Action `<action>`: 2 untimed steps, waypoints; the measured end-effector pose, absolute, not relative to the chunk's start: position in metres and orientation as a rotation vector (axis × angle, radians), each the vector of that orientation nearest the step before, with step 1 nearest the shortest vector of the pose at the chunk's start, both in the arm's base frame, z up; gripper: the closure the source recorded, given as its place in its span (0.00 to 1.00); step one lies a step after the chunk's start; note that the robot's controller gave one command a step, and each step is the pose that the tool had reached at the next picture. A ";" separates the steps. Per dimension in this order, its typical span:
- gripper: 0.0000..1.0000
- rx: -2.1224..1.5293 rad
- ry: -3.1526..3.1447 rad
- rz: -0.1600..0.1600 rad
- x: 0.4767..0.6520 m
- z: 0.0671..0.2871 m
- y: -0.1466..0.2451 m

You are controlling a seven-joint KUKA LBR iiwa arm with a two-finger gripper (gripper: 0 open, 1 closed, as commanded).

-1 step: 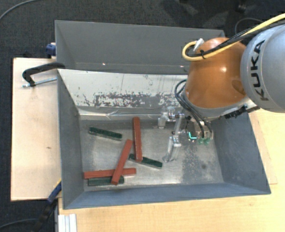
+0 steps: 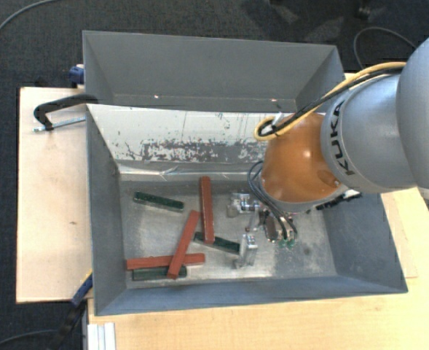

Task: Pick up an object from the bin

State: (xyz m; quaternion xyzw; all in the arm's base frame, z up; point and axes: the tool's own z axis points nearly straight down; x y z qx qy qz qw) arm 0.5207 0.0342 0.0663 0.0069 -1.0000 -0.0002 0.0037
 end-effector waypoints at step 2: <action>1.00 0.034 -3.154 -0.003 0.511 0.208 0.041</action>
Offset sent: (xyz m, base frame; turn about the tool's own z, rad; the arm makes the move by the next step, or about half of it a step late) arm 0.0000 0.0000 0.0000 0.0000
